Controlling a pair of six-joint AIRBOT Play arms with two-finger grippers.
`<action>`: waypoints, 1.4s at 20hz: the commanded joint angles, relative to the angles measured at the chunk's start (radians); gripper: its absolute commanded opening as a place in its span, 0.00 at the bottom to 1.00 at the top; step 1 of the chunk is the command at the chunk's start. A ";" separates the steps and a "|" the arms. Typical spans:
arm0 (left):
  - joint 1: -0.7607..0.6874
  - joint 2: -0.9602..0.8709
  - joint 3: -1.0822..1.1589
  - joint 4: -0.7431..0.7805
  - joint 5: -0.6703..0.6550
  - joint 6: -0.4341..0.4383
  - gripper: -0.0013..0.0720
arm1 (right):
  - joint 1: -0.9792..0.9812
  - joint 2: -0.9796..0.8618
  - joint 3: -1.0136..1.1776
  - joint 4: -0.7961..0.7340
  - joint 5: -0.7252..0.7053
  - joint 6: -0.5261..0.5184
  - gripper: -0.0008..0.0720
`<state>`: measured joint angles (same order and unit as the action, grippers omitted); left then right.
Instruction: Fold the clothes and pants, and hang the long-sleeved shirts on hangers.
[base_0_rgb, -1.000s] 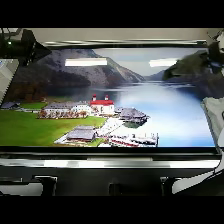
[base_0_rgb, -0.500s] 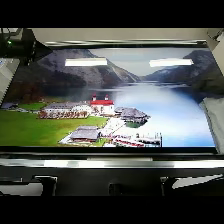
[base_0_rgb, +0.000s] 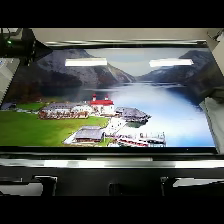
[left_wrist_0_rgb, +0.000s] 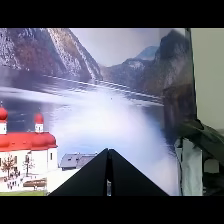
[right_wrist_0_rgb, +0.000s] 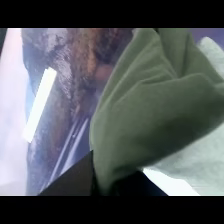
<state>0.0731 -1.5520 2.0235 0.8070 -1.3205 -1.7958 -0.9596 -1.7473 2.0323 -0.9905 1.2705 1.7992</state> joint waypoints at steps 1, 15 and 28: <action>-0.003 -0.001 0.000 -0.001 0.001 -0.003 0.05 | -0.008 0.055 0.001 -0.122 0.111 0.000 0.06; -0.061 -0.037 0.000 0.002 0.001 0.002 0.05 | -0.008 0.065 -0.299 -0.607 0.226 -0.023 0.06; -0.056 -0.037 0.000 0.006 0.004 0.001 0.11 | -0.008 0.093 -0.367 -0.710 0.246 -0.024 0.45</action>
<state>0.0139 -1.5883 2.0235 0.8108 -1.3178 -1.7947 -0.9672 -1.6733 1.6680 -1.6852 1.4948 1.7741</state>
